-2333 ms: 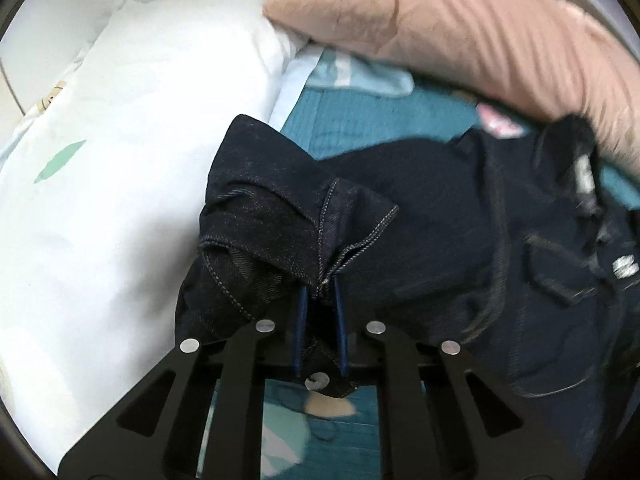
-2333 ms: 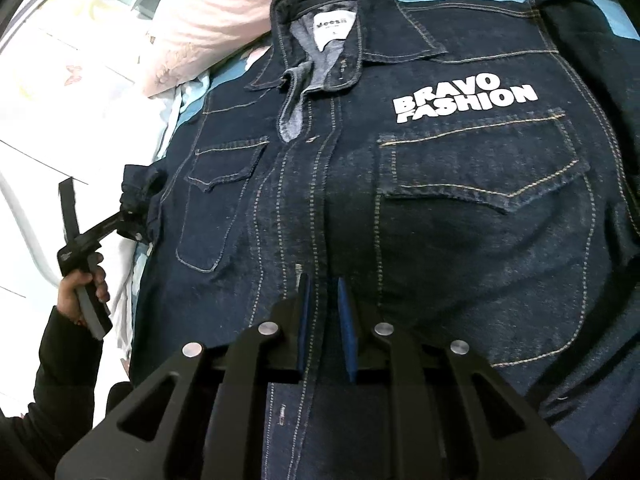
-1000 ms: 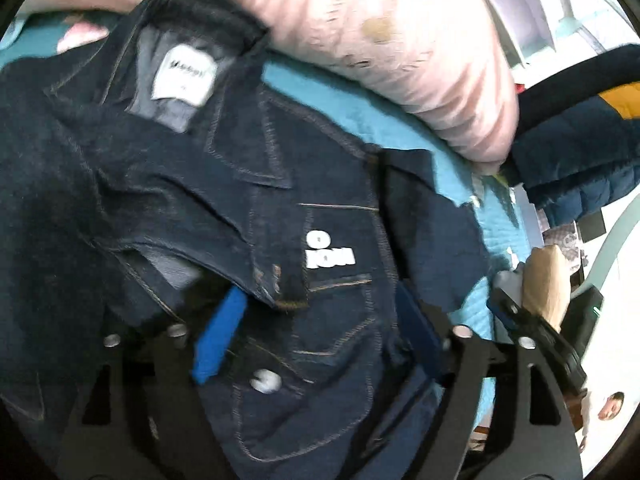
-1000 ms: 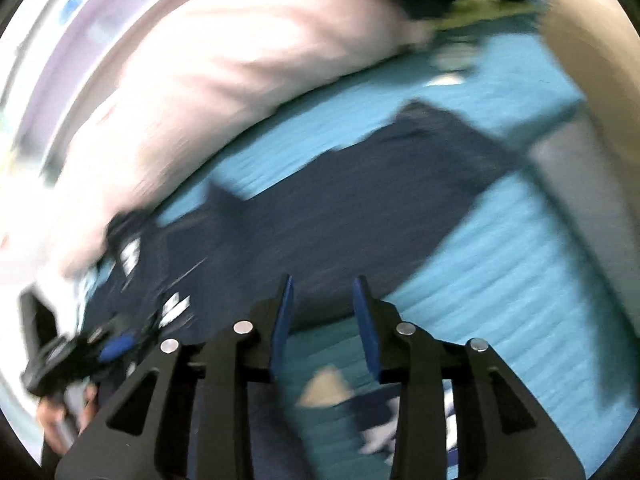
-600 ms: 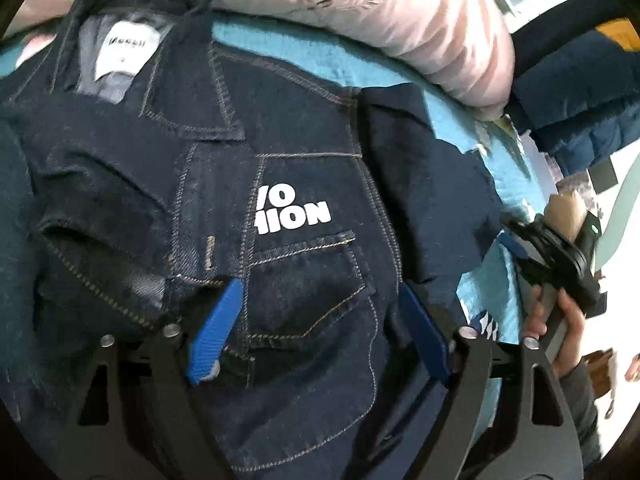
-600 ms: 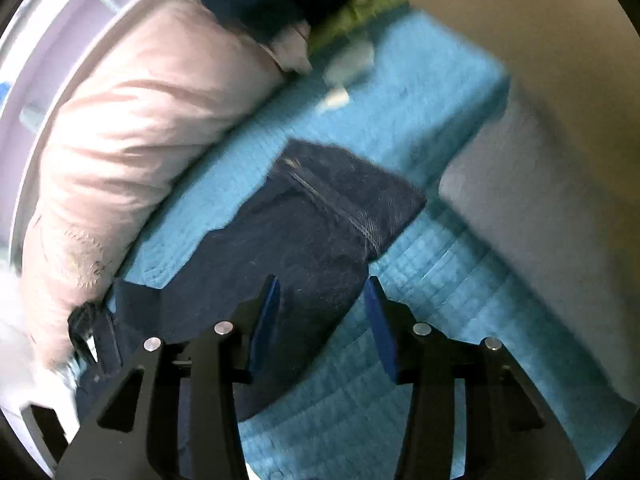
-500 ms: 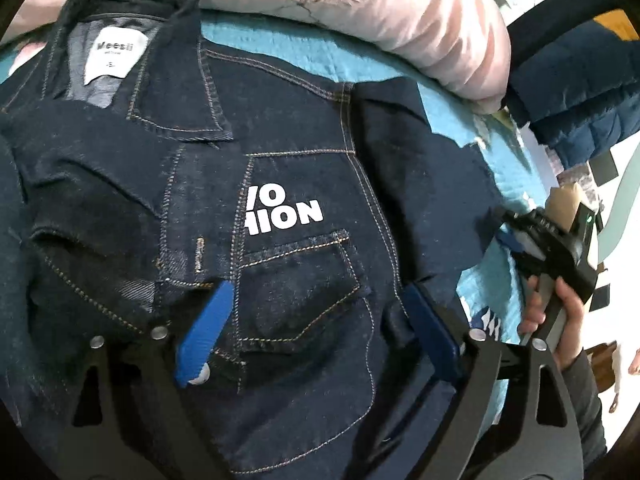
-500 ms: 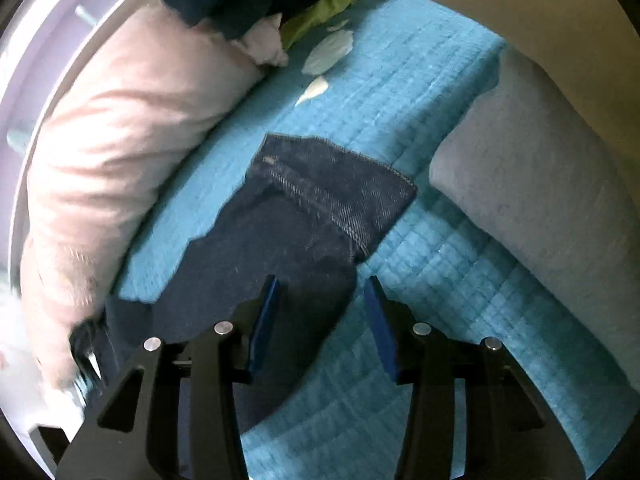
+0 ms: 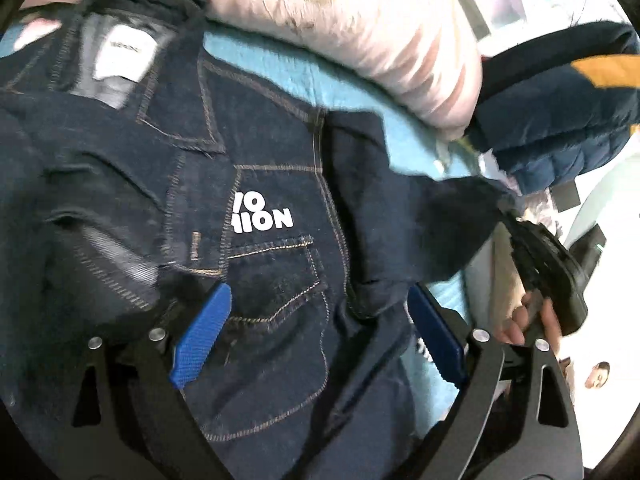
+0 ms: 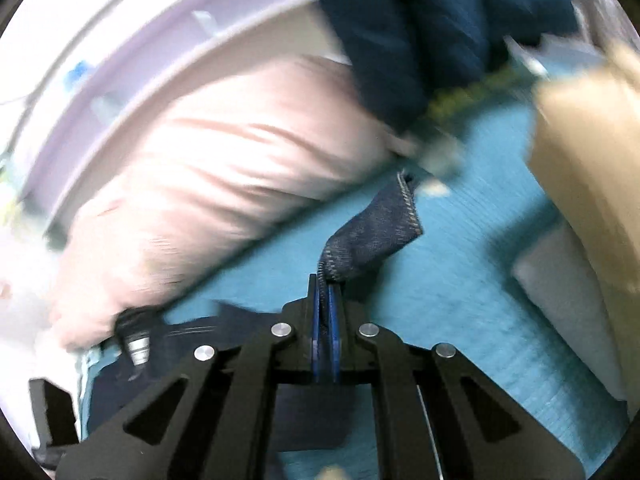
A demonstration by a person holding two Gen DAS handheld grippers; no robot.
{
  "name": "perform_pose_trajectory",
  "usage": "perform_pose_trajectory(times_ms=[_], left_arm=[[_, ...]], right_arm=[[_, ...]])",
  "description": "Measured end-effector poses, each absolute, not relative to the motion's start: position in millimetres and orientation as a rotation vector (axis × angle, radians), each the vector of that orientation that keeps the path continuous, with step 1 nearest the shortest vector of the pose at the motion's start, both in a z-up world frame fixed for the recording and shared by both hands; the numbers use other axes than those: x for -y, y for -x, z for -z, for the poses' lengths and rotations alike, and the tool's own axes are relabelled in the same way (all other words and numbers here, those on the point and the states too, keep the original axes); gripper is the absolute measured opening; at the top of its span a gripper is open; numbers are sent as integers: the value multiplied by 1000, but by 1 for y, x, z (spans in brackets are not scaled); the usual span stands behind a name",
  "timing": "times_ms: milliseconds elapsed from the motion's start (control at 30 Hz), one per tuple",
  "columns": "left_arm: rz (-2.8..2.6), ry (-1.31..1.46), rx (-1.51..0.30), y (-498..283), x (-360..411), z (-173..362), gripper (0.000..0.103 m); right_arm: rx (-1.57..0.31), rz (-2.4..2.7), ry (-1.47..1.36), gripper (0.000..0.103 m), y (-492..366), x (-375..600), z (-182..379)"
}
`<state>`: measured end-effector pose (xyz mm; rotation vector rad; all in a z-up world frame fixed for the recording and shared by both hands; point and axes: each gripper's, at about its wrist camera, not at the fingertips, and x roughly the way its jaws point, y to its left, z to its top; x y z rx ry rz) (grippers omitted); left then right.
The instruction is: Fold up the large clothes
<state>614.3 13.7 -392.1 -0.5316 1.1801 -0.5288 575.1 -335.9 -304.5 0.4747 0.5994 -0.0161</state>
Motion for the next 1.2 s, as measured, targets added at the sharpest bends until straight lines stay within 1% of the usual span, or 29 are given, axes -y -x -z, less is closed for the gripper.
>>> perform_pose_trajectory(times_ms=[167, 333, 467, 667, 767, 833, 900, 933, 1000, 1033, 1067, 1133, 1167, 1200], left_arm=[[461, 554, -1087, -598, -59, 362, 90], [187, 405, -1040, -586, -125, 354, 90], [16, 288, -1042, -576, -168, 361, 90], [-50, 291, -1053, -568, -211, 369, 90], [-86, 259, -1039, -565, -220, 366, 90], [-101, 243, -1029, -567, -218, 368, 90], [-114, 230, -1029, -564, -219, 366, 90], [-117, 222, -1026, -564, -218, 364, 90], [-119, 208, -1007, -563, -217, 358, 90], [-119, 210, -994, -562, -215, 353, 90], [-118, 217, -977, -562, -214, 349, 90], [-105, 227, -957, -563, -209, 339, 90], [-94, 230, -946, -565, -205, 335, 90], [-89, 230, -938, -566, -202, 332, 90]], right_arm=[[-516, -173, -365, 4, -557, 251, 257], [-528, -344, -283, 4, -556, 160, 245], [-594, -459, -241, 4, -563, 88, 268], [-719, -560, -171, 4, -579, -5, 320], [-782, -576, -137, 5, -582, -29, 344], [-822, -572, -129, 10, -586, -42, 357], [-921, -565, -138, 11, -596, -50, 375], [-937, -562, -147, 11, -592, -45, 382], [-937, -590, -165, 13, -587, -38, 379], [-935, -603, -167, 20, -581, -35, 377], [-934, -625, -177, 25, -577, -29, 371], [-904, -645, -183, 64, -565, -16, 358], [-882, -653, -178, 67, -559, -12, 353], [-863, -663, -174, 67, -554, -7, 347]])
